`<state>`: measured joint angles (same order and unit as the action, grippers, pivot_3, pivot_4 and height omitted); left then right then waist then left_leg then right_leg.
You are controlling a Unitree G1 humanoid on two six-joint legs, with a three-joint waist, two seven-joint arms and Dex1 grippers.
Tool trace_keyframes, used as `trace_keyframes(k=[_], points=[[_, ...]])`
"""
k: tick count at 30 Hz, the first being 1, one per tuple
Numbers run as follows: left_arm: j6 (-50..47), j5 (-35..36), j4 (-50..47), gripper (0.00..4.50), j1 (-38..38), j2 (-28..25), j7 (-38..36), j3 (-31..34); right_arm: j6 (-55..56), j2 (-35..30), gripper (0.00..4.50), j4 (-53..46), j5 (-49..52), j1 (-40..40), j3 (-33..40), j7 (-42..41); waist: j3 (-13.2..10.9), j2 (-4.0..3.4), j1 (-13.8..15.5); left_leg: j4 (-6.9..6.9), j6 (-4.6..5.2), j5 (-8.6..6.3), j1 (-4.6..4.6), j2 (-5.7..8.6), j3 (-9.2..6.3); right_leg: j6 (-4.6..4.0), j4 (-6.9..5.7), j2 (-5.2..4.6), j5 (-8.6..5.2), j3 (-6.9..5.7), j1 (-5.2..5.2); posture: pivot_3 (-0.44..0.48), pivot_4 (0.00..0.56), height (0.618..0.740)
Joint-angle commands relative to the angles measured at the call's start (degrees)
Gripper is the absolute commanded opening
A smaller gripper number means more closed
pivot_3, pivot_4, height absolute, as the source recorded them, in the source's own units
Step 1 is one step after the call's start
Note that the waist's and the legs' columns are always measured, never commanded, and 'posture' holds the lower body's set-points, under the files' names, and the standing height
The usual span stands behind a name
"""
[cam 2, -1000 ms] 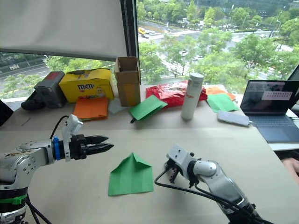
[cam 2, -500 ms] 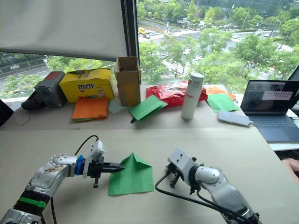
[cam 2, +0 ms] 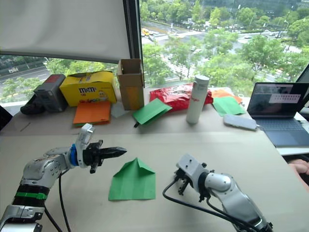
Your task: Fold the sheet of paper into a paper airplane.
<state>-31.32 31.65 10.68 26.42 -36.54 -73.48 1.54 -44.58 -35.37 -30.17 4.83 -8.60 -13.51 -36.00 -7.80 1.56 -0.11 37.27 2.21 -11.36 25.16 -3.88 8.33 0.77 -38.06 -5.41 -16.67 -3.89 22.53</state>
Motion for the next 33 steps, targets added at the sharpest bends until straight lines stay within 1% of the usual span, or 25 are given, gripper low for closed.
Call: trace_keyframes(k=[1, 6, 7, 9, 10, 12, 14, 17, 20, 24, 27, 29, 32, 33], points=[[6.97, -5.74, 2.17, 0.02, 0.00, -0.64, -0.69, -3.01, -0.79, -0.32, 0.00, -1.46, 1.02, -1.14, 0.79, -0.51, 0.00, 0.00, 0.08, 0.00, 0.00, 0.00, 0.00, 0.01, 0.01, 0.00, 0.02, -0.01, 0.00, 0.01, 0.00, 0.000, 0.150, 0.739], [13.38, -10.84, 4.67, 0.02, -0.82, 1.19, -2.29, -7.88, -1.59, -0.17, 0.00, -2.34, 2.48, -1.88, 0.94, -1.30, 0.00, 0.00, 0.22, 0.00, 0.07, -0.04, 0.01, -0.01, 0.01, -0.02, 0.02, -0.02, 0.01, 0.00, 0.00, 0.000, 0.150, 0.739], [14.74, -11.52, 6.30, 0.02, -0.75, 2.39, -2.09, -8.43, -1.66, -0.11, 0.00, -2.25, 2.46, -2.13, 0.83, -1.35, 0.00, 0.00, 0.23, 0.00, 0.11, -0.07, 0.01, -0.01, 0.01, -0.02, 0.01, -0.03, 0.01, 0.00, 0.00, 0.000, 0.150, 0.739], [20.20, -15.45, 10.55, 0.02, -1.32, 3.76, -2.18, -11.19, -1.53, -0.08, 0.00, -2.05, 2.44, -2.68, 0.29, -1.57, 0.00, 0.00, 0.23, 0.00, 0.29, -0.17, 0.01, -0.02, 0.01, -0.02, 0.00, -0.02, 0.01, 0.00, 0.01, 0.000, 0.150, 0.739], [21.29, -16.47, 11.89, 0.02, -1.60, 4.44, -2.03, -11.96, -1.61, -0.09, 0.00, -2.21, 2.55, -2.79, 0.15, -1.65, 0.00, 0.00, 0.21, 0.00, 0.29, -0.18, 0.01, -0.01, 0.01, -0.02, 0.00, -0.02, 0.01, 0.00, 0.01, 0.000, 0.150, 0.739], [24.60, -19.24, 13.52, 0.02, -2.21, 4.42, -2.36, -13.87, -1.99, -0.60, 0.00, -3.32, 3.29, -2.44, 0.36, -2.30, 0.04, -0.06, 0.34, 0.01, 0.30, -0.18, 0.01, -0.02, 0.01, -0.01, 0.00, -0.01, 0.01, -0.01, 0.00, 0.000, 0.150, 0.739], [26.41, -20.55, 15.38, 0.02, -2.38, 4.47, -2.04, -14.34, -2.95, -1.75, 0.00, -5.61, 5.61, -0.38, 0.55, -4.36, 0.06, -0.10, 0.48, 0.01, 0.31, -0.19, -0.01, -0.02, 0.01, -0.02, 0.01, -0.02, 0.01, -0.01, -0.02, 0.000, 0.150, 0.739], [27.36, -20.86, 16.92, 0.02, -2.28, 4.41, -2.19, -14.48, -2.65, -3.20, 0.00, -8.00, 7.88, 2.16, 0.00, -6.61, 0.06, -0.10, 0.53, 0.01, 0.37, -0.23, -0.09, -0.04, -0.01, -0.02, 0.02, -0.03, 0.01, -0.01, -0.14, 0.000, 0.150, 0.739], [27.23, -20.40, 17.23, 0.02, -2.37, 4.51, -2.75, -14.35, -3.17, -2.95, 0.00, -10.76, 11.67, 4.29, -0.54, -8.55, 0.08, -0.12, 0.51, 0.00, 0.41, -0.25, -0.28, -0.06, -0.01, -0.02, 0.03, -0.03, 0.01, 0.00, -0.27, 0.000, 0.150, 0.739], [25.31, -19.31, 16.19, 0.02, -2.23, 5.11, -3.26, -14.00, -2.10, -2.70, 0.00, -11.90, 12.12, 4.15, -2.93, -8.55, 0.11, -0.18, 0.48, -0.01, 0.41, -0.25, -0.35, -0.08, -0.01, -0.06, 0.02, -0.03, -0.01, 0.01, -0.29, 0.000, 0.150, 0.739], [23.91, -18.94, 15.22, 0.02, -2.18, 4.98, -4.31, -14.18, 5.20, -4.20, 0.00, -10.93, 5.05, 1.60, -8.41, -7.71, 0.12, -0.17, 0.43, -0.01, 0.43, -0.26, -0.35, -0.06, -0.01, -0.06, 0.03, -0.04, -0.01, 0.01, -0.27, 0.000, 0.150, 0.739], [23.02, -18.78, 14.56, 0.02, -2.21, 4.75, -4.95, -14.18, 8.47, -4.17, 0.00, -10.67, 2.51, 0.70, -10.12, -7.00, 0.12, -0.18, 0.44, -0.01, 0.43, -0.27, -0.35, -0.06, -0.01, -0.06, 0.03, -0.04, -0.03, 0.01, -0.25, 0.000, 0.150, 0.739], [22.07, -18.78, 13.90, 0.00, -2.03, 4.30, -6.34, -14.40, 11.54, -4.55, 0.84, -11.16, -0.71, 0.22, -13.42, -7.16, 0.12, -0.17, 0.45, -0.01, 0.43, -0.27, -0.35, -0.06, -0.01, -0.06, 0.03, -0.03, -0.03, 0.01, -0.26, 0.000, 0.150, 0.739], [21.67, -18.71, 13.92, 0.00, -1.84, 4.29, -6.71, -14.39, 13.26, -4.59, 1.21, -10.77, -2.88, -0.12, -14.75, -6.64, 0.12, -0.17, 0.45, -0.01, 0.43, -0.27, -0.35, -0.05, -0.01, -0.05, 0.03, -0.03, -0.03, 0.01, -0.26, 0.000, 0.150, 0.739]])
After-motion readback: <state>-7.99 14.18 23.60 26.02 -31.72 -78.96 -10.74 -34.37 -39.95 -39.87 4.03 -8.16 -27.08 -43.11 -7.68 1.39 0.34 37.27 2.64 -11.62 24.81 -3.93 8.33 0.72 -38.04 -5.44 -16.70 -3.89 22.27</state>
